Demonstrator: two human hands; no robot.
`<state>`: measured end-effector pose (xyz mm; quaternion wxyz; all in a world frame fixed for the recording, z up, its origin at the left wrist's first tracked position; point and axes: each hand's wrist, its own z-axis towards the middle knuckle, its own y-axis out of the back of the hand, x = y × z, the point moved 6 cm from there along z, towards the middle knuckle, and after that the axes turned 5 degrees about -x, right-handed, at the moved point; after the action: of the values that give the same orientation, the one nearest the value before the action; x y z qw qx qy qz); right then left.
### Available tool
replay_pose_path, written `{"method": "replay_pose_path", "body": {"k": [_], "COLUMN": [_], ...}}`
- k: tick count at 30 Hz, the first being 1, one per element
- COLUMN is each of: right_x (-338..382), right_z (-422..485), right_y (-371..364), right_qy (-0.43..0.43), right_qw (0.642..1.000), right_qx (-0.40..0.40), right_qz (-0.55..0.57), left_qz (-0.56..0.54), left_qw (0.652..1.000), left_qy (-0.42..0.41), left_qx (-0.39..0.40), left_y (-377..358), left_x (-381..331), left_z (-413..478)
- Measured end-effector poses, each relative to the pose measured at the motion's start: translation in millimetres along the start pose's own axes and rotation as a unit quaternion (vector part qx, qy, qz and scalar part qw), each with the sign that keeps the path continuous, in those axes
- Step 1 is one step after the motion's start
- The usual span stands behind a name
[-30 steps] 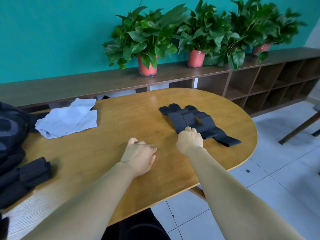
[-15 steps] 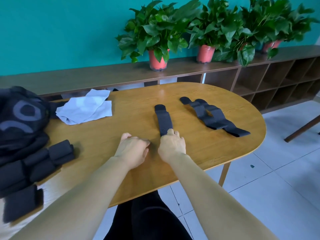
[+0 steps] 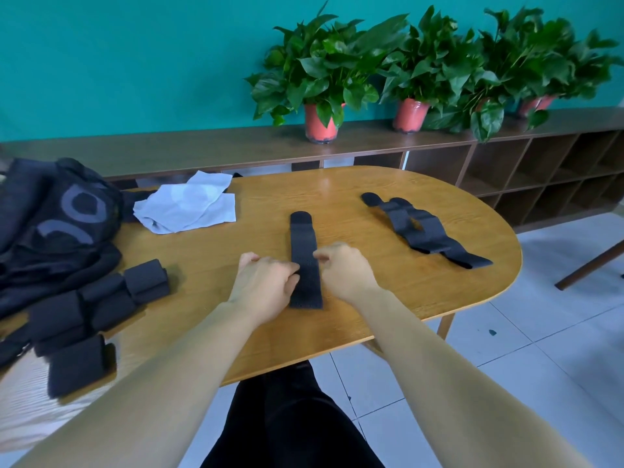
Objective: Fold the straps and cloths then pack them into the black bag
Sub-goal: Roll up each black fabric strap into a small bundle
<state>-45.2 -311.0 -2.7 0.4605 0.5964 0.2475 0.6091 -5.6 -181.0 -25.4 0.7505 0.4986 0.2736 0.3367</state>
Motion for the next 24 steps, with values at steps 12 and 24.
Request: {"method": "replay_pose_path", "body": {"k": [12,24], "right_x": [-9,25], "right_z": [-20,-19], "right_y": [-18,-59], "right_qy": [0.094,0.183], "right_qw": [0.994,0.973], "right_qx": [0.032,0.071], "right_qz": [-0.041,-0.124], "left_qz": [-0.082,-0.174], "left_qw": [0.995,0.983], "left_qy": [-0.043,0.01], "left_qx": [0.025,-0.053], "left_y": [-22,-15], "left_x": [-13,23], "left_z": [-4,-38]}}
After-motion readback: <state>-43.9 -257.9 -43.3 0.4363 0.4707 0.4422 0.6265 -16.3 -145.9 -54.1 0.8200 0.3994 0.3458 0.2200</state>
